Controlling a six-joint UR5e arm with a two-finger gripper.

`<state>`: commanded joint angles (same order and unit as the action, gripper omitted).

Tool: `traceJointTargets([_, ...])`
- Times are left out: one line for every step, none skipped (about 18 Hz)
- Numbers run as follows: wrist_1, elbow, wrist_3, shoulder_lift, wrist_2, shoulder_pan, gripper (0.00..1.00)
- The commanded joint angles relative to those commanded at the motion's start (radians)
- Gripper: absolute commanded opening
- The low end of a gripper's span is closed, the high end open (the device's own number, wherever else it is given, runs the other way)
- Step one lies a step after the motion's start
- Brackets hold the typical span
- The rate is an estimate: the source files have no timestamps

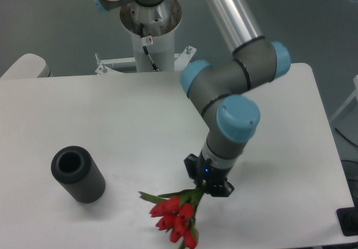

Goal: Insert the flowers into the vase
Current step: 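Carry the red tulip bunch in the gripper toward the black vase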

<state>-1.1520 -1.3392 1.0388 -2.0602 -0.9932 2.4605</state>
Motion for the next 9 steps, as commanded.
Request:
traceJointTargets([0.002,0.000,-0.019,0.003,0.042,-0.002,0.00])
traceJointTargets([0.002,0.000,-0.022,0.005,0.065,-0.006,0.00])
traceJointTargets([0.002,0.000,-0.022,0.014,0.088,-0.014,0.00])
traceJointTargets([0.002,0.000,-0.031,0.021,0.114,-0.020,0.00])
traceJointTargets([0.002,0.002,-0.055,0.025,0.152,-0.024,0.00])
traceJointTargets([0.002,0.006,-0.084,0.029,0.204,-0.025,0.00])
traceJointTargets([0.002,0.012,-0.104,0.031,0.253,-0.026,0.00])
traceJointTargets([0.008,0.015,-0.114,0.032,0.292,-0.034,0.00])
traceJointTargets([0.029,0.014,-0.115,0.041,0.324,-0.040,0.00])
